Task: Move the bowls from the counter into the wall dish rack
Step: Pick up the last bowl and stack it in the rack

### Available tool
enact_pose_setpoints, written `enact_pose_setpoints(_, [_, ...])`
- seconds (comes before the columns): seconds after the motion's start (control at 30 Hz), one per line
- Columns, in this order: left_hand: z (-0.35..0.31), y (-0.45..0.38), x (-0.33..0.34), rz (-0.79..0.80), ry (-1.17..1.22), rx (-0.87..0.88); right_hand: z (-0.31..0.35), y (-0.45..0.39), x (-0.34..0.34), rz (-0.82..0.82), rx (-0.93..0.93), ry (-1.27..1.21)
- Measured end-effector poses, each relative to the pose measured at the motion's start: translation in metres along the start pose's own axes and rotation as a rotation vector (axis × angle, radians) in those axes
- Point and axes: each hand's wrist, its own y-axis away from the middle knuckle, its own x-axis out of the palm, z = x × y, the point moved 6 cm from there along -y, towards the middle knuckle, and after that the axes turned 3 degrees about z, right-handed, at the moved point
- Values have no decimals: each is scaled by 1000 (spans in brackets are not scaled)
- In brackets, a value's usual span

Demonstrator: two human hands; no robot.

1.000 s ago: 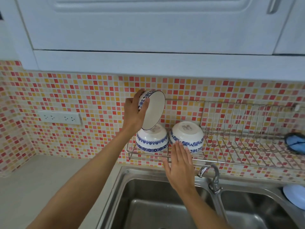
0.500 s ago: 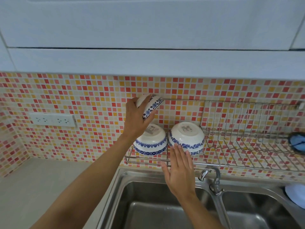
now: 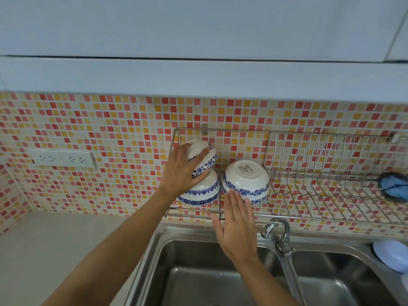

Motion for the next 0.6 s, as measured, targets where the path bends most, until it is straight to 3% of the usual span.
enact_pose_setpoints(0.6, [-14,20,24,309,-6,65,1,2,-1,-7,40,-4])
